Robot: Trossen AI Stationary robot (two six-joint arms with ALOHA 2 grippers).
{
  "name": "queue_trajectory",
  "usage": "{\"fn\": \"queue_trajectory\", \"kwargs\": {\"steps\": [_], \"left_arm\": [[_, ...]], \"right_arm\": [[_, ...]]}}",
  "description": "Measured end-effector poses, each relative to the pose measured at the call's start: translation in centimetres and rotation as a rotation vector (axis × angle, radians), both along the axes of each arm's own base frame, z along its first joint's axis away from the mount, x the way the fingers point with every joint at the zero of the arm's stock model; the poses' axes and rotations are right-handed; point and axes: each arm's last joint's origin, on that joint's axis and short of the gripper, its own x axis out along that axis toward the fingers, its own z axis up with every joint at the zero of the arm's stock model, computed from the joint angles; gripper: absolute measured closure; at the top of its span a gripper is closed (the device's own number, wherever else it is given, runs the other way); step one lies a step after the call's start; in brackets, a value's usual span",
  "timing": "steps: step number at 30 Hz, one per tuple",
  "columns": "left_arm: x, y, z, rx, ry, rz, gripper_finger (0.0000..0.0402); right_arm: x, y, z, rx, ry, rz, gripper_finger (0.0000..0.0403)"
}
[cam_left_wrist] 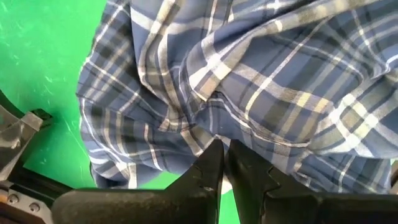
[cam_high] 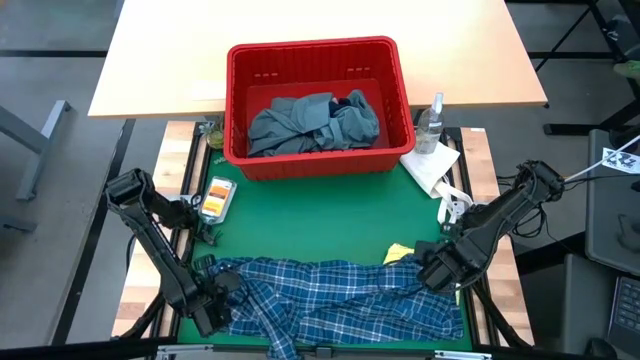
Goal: Fold Laundry from Bin
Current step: Fold the blue shirt
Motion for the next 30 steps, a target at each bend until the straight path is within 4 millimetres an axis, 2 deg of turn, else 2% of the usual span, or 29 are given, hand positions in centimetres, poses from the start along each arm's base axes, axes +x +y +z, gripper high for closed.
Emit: {"fn": "queue_trajectory", "kwargs": {"steps": [6, 12, 18, 22, 27, 30], "left_arm": [[0.0, -0.1, 0.0, -0.018, 0.019, 0.005, 0.0378], [0.0, -0.1, 0.0, -0.022, 0.018, 0.001, 0.0374], [0.0, -0.1, 0.0, -0.031, 0.023, 0.057, 0.0323], [-0.1, 0.0, 0.0, -0.083, 0.116, 0.08, 0.0285], [-0.5, -0.4, 0.1, -0.186, 0.271, 0.074, 0.0276], [-0.8, -0.6, 0.1, -0.186, 0.271, 0.04, 0.028]], "right_arm": [[0.7, 0.0, 0.0, -0.086, -0.146, 0.013, 0.0236], [0.8, -0.1, 0.0, -0.12, -0.177, 0.017, 0.0236], [1.0, 0.1, 0.0, -0.103, -0.198, 0.014, 0.0236], [1.0, 0.1, 0.0, -0.103, -0.198, 0.014, 0.0236], [1.1, 0.0, -0.3, -0.113, -0.21, 0.002, 0.0236], [1.4, -0.3, -1.2, -0.115, -0.206, -0.036, 0.0236]]}}
